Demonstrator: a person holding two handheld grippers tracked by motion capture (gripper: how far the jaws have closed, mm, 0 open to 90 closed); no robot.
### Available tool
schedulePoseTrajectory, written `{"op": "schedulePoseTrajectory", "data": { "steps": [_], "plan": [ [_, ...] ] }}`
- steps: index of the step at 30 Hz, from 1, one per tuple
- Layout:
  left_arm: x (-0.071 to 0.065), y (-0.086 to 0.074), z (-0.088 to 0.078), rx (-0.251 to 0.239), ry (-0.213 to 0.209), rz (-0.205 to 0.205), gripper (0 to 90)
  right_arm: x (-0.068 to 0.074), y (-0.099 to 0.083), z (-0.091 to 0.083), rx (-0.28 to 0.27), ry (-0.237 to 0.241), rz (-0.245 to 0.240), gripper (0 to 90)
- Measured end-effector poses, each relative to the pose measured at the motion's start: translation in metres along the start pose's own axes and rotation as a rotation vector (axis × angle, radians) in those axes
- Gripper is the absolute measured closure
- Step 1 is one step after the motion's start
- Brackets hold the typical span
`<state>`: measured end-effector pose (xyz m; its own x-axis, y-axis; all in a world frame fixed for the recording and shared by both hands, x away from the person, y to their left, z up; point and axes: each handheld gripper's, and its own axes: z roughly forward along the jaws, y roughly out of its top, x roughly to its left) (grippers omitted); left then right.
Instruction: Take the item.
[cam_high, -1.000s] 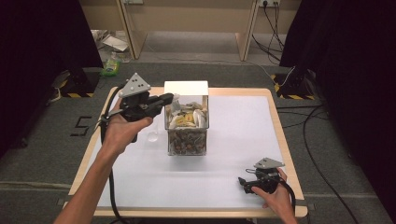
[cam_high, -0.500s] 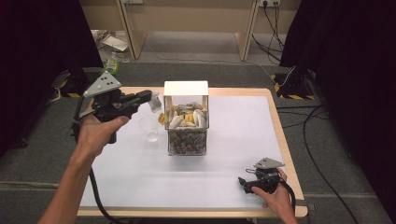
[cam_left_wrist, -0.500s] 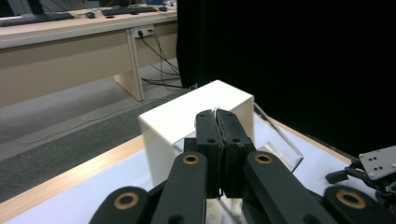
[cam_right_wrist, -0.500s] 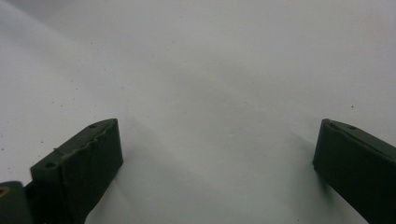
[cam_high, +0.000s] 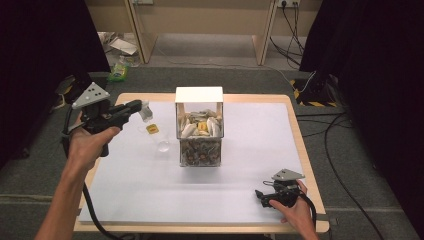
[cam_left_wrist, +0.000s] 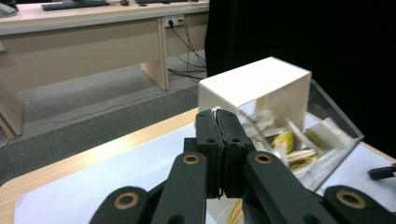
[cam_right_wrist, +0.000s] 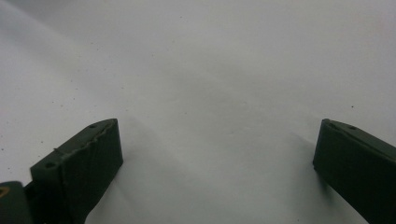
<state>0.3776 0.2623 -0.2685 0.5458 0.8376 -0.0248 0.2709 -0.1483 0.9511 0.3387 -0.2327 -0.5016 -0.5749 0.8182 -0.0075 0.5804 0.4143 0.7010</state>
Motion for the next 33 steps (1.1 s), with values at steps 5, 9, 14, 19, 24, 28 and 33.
{"op": "schedulePoseTrajectory", "data": {
  "steps": [5, 9, 14, 19, 24, 28, 33],
  "plan": [
    [0.008, -0.01, 0.009, 0.022, 0.026, -0.002, 87.9, 0.0, 0.0, 0.0, 0.0, 0.0, 0.0, 1.9],
    [0.013, -0.018, 0.015, 0.038, 0.052, -0.005, 87.8, 0.0, 0.0, 0.0, 0.0, 0.0, 0.0, 1.9],
    [0.016, -0.026, 0.023, 0.05, 0.078, -0.002, 87.8, 0.0, 0.0, 0.0, 0.0, 0.0, -0.001, 1.9],
    [0.019, -0.032, 0.031, 0.06, 0.101, 0.0, 87.6, 0.0, 0.0, 0.0, 0.0, 0.0, 0.002, 1.9],
    [0.022, -0.039, 0.043, 0.07, 0.118, -0.015, 87.6, 0.0, 0.0, 0.0, 0.0, 0.0, 0.0, 1.9],
    [0.025, -0.042, 0.05, 0.067, 0.127, -0.026, 87.6, 0.0, 0.0, 0.0, 0.0, 0.0, 0.0, 1.9],
    [0.027, -0.044, 0.059, 0.07, 0.141, -0.026, 87.6, 0.0, 0.0, 0.0, 0.0, 0.0, -0.001, 1.9]
  ]
}}
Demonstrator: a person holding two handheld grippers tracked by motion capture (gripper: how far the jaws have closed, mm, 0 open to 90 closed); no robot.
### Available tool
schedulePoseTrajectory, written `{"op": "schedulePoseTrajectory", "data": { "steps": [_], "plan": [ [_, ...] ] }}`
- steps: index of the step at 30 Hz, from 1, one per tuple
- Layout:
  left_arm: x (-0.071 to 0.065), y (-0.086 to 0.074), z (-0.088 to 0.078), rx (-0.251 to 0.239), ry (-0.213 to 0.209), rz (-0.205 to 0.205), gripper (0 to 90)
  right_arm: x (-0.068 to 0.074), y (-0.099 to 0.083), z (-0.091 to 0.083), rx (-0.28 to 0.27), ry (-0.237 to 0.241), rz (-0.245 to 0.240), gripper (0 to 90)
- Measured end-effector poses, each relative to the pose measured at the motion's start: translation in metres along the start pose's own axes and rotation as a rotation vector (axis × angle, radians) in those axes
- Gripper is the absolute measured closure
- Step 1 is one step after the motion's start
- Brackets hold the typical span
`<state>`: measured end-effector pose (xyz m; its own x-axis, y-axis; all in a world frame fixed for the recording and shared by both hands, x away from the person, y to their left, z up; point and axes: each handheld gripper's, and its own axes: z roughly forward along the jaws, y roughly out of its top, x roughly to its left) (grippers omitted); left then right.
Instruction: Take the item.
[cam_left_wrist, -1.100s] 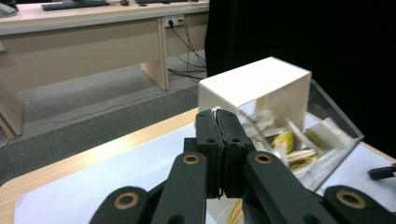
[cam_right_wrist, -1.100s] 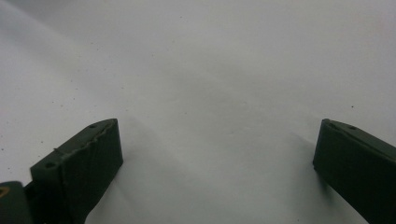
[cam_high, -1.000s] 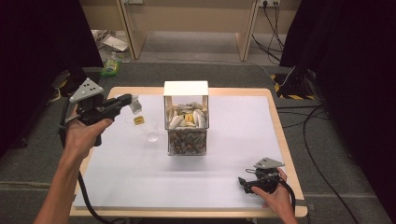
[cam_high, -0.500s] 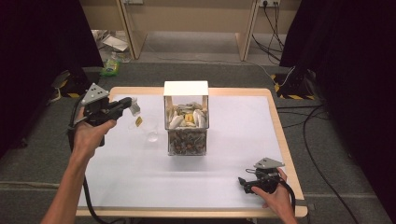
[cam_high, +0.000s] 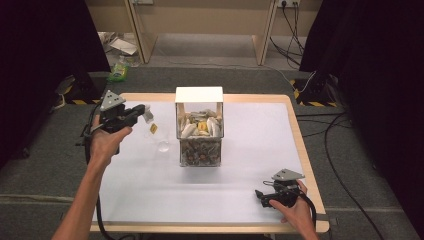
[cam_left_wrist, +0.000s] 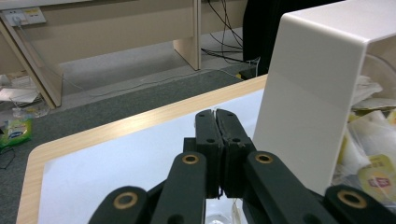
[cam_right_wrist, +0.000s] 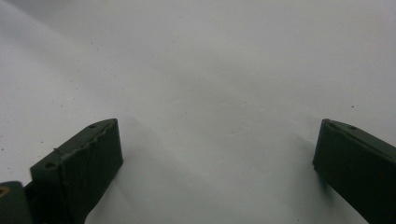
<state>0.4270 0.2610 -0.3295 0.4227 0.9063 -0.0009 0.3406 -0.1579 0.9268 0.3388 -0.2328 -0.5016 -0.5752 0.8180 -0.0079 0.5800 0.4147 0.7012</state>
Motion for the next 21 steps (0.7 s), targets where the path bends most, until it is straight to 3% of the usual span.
{"op": "schedulePoseTrajectory", "data": {
  "steps": [10, 21],
  "plan": [
    [-0.001, -0.003, 0.018, 0.014, 0.018, -0.006, 87.5, 0.0, 0.0, 0.0, 0.0, 0.0, 0.0, 1.9],
    [-0.001, -0.02, 0.039, 0.049, 0.033, -0.017, 87.4, 0.0, 0.0, 0.0, 0.0, 0.0, 0.0, 1.9]
  ]
}}
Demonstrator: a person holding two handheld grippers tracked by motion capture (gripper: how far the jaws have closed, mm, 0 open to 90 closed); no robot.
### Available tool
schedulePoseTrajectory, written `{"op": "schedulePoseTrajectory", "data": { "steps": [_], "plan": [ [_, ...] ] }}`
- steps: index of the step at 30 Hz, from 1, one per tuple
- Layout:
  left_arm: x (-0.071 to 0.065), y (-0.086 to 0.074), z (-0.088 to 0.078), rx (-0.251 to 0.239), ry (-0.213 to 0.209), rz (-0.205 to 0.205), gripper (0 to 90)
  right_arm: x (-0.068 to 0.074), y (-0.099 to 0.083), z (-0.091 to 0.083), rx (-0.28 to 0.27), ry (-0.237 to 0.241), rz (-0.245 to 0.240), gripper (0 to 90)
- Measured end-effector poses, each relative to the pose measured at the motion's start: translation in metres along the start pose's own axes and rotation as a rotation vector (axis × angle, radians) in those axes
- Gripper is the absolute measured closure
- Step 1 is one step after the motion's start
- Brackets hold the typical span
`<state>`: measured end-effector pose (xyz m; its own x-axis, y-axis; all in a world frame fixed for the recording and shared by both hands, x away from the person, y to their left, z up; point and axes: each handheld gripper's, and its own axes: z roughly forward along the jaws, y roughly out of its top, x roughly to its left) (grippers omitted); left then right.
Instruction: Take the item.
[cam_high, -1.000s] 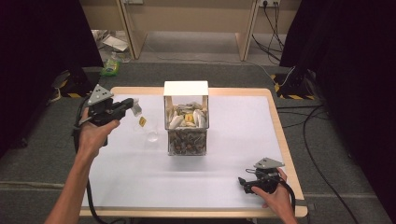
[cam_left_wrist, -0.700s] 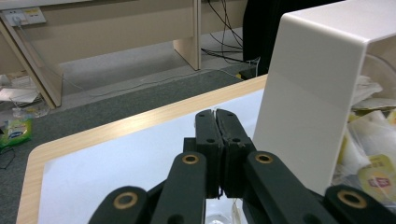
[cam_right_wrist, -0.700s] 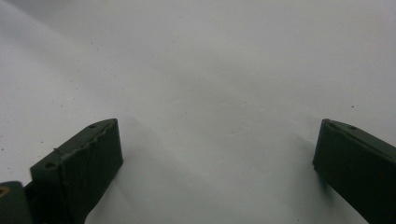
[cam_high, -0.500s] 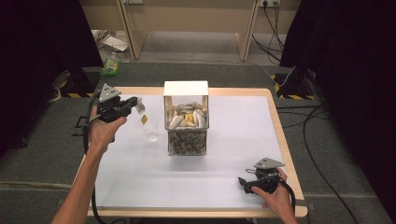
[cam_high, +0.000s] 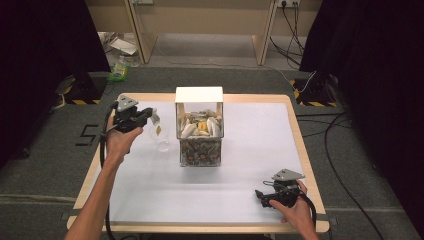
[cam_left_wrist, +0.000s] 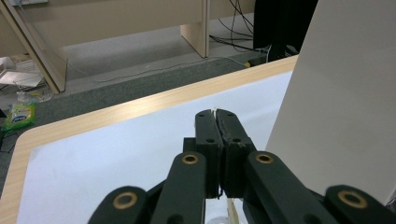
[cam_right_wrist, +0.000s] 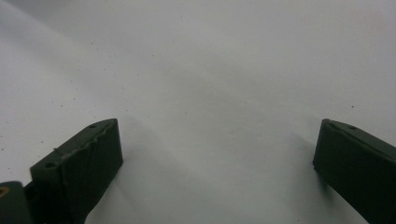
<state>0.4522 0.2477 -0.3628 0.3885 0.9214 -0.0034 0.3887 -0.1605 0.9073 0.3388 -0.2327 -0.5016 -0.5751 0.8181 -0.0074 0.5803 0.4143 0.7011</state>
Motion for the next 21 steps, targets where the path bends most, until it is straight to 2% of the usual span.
{"op": "schedulePoseTrajectory", "data": {
  "steps": [4, 5, 21],
  "plan": [
    [-0.001, -0.006, 0.005, 0.016, 0.002, 0.005, 87.3, 0.0, 0.0, 0.0, 0.0, 0.0, 0.0, 1.9],
    [-0.003, -0.01, 0.007, 0.028, 0.011, 0.023, 87.3, 0.0, 0.0, 0.0, 0.0, 0.0, 0.0, 1.9],
    [-0.01, -0.034, 0.022, 0.103, 0.014, 0.042, 87.0, 0.0, 0.0, 0.0, -0.001, 0.0, 0.003, 1.9]
  ]
}}
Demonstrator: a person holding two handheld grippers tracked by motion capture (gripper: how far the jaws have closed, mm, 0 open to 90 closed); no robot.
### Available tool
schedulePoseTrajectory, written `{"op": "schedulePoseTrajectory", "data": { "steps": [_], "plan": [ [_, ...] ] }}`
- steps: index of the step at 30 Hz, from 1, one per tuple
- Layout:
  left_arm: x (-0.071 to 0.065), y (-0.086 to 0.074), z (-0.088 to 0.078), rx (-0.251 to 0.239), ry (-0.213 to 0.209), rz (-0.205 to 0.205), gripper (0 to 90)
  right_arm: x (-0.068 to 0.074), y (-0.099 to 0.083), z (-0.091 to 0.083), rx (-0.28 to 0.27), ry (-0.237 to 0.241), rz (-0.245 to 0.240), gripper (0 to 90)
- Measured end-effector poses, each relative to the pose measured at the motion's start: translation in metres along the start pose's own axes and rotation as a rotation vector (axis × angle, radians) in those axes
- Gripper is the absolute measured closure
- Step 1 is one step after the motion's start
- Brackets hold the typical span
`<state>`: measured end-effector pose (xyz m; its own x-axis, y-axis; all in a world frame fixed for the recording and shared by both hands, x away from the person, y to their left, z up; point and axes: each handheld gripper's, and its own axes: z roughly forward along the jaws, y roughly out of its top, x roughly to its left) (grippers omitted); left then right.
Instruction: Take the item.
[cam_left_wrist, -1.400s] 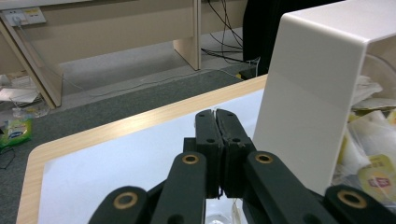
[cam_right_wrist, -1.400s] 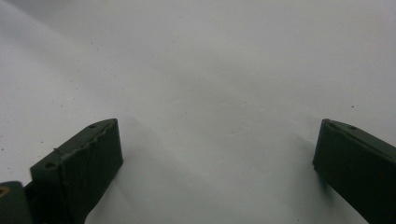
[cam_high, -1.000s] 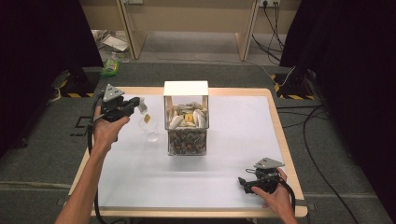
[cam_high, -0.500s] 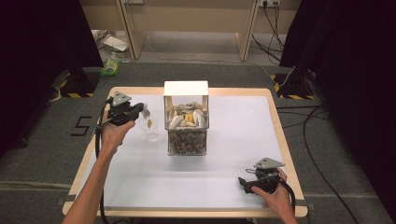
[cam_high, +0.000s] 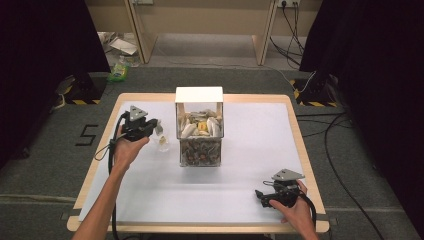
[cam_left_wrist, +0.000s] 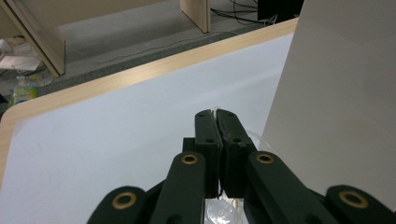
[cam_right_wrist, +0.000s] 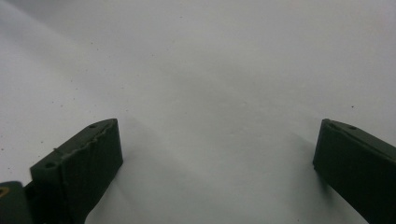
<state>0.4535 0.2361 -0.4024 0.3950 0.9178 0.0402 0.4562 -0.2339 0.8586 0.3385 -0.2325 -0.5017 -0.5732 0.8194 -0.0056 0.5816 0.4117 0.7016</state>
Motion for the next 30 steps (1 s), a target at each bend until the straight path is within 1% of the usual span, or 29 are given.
{"op": "schedulePoseTrajectory", "data": {
  "steps": [7, 11, 12, 14, 17, 21, 25, 27, 30],
  "plan": [
    [-0.001, -0.006, 0.003, 0.029, -0.003, 0.0, 86.7, 0.0, 0.0, 0.0, -0.001, 0.0, -0.004, 1.9],
    [-0.001, -0.01, 0.006, 0.043, -0.007, -0.014, 86.5, 0.0, 0.0, 0.0, 0.0, 0.0, 0.0, 1.9],
    [-0.001, -0.011, 0.007, 0.049, -0.009, -0.013, 86.3, 0.0, 0.0, 0.0, 0.0, 0.0, -0.004, 1.9],
    [-0.002, -0.013, 0.009, 0.067, -0.011, -0.011, 85.4, 0.0, 0.0, 0.0, -0.001, 0.0, -0.003, 1.9],
    [-0.002, -0.014, 0.011, 0.074, -0.015, -0.018, 83.0, 0.0, 0.0, 0.0, 0.0, 0.0, -0.003, 1.9],
    [-0.003, -0.011, 0.008, 0.052, -0.023, -0.039, 75.0, 0.0, 0.0, 0.0, 0.0, 0.0, -0.004, 1.9],
    [-0.002, -0.009, 0.006, 0.046, -0.023, -0.059, 67.7, 0.0, 0.0, 0.0, 0.0, 0.0, -0.003, 1.9],
    [-0.001, -0.009, 0.004, 0.043, -0.026, -0.069, 61.8, 0.0, 0.0, 0.0, 0.0, 0.0, -0.003, 1.9],
    [0.0, -0.007, 0.0, 0.044, -0.046, -0.096, 53.2, 0.0, 0.0, 0.0, -0.001, 0.0, -0.005, 1.9]
  ]
}}
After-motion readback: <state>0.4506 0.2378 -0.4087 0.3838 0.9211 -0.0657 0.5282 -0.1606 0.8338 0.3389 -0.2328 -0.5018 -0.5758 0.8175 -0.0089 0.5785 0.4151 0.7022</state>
